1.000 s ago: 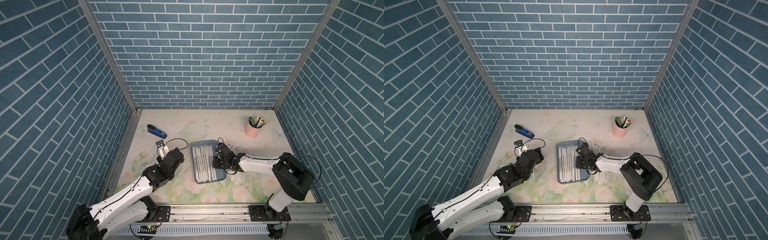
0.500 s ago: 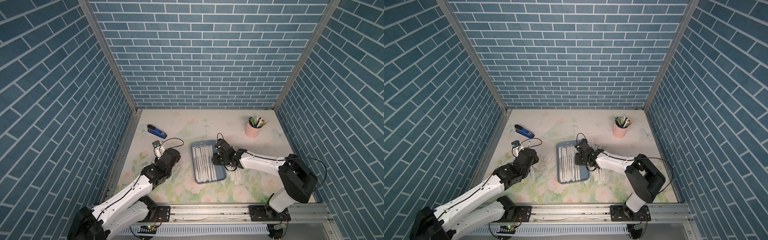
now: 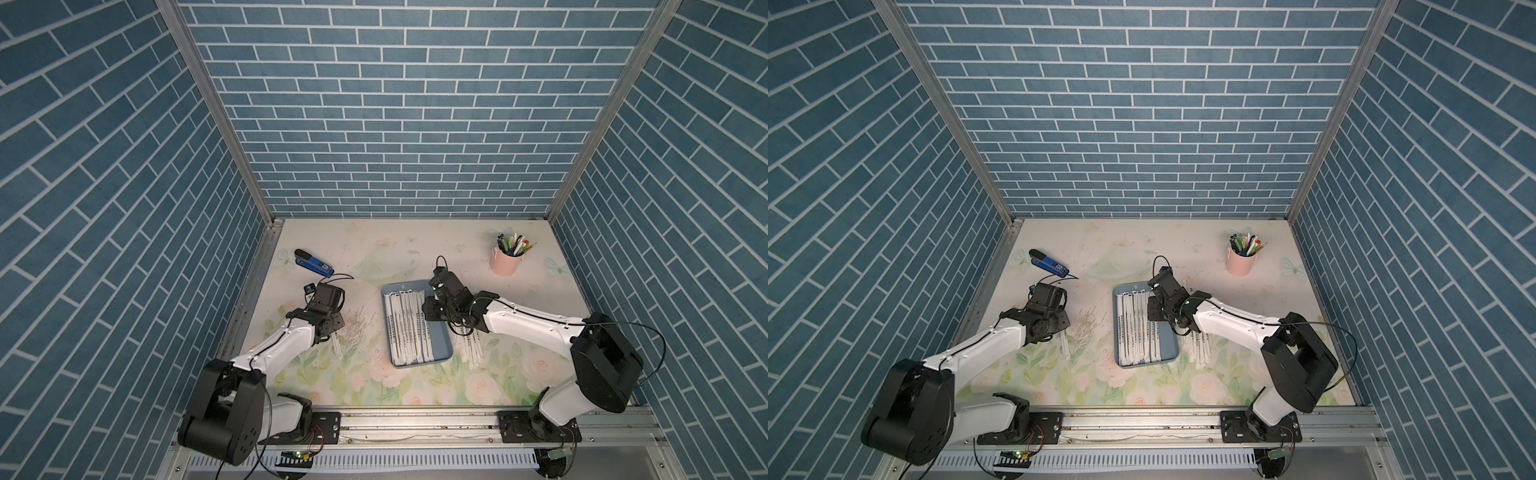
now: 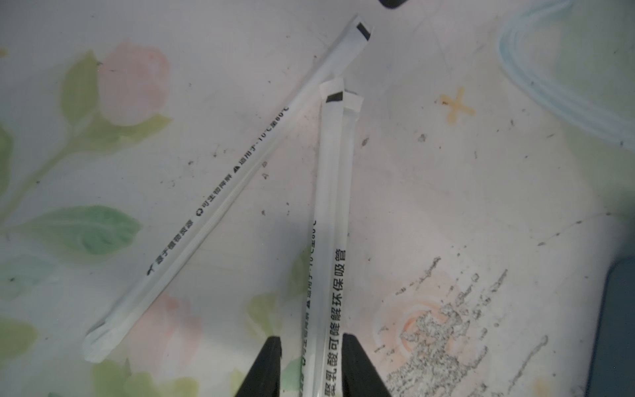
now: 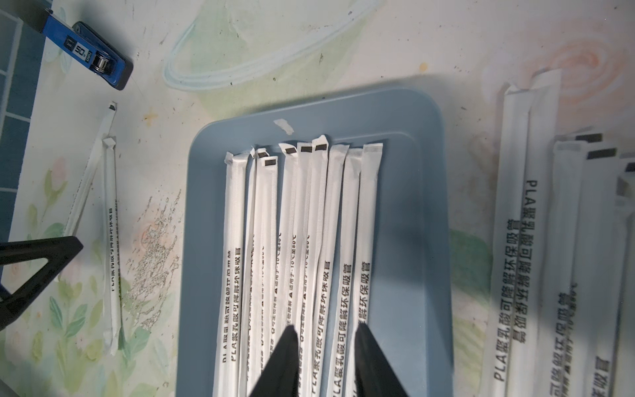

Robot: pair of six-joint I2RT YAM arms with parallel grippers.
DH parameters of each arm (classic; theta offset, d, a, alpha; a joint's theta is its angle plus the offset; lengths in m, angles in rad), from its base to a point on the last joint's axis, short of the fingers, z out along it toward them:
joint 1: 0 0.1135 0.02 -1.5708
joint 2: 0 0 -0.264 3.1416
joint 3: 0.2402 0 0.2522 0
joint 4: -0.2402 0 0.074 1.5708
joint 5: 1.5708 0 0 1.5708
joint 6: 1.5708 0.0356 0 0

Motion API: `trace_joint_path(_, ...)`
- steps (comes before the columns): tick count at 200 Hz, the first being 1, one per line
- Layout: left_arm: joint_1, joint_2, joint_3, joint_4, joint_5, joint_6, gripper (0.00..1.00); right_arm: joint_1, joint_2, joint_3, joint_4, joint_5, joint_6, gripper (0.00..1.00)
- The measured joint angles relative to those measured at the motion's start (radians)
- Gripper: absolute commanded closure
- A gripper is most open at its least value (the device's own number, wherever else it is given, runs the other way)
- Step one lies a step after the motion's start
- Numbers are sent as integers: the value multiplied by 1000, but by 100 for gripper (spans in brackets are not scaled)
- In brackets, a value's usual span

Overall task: Put the straws into the storage box
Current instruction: Pick up the straw from the center of the board.

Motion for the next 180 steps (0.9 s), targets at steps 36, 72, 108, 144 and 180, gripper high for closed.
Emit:
trace_joint_path(36,0,36,6,9,13,18,68,0,-7,-11,0,5,0,70)
trace_joint_path(72,-14,60,21,11,11,23,69,0,-8,-16,0,5,0,70)
trace_joint_path(108,-25,82,41,18,6,24,70,0,-8,-17,0,5,0,70)
trace_joint_path(144,-34,118,43,21,4,27,72,0,-9,-23,0,8,0,70)
trace_joint_path(180,-40,147,48,39,3,32,75,0,-10,-24,0,9,0,71)
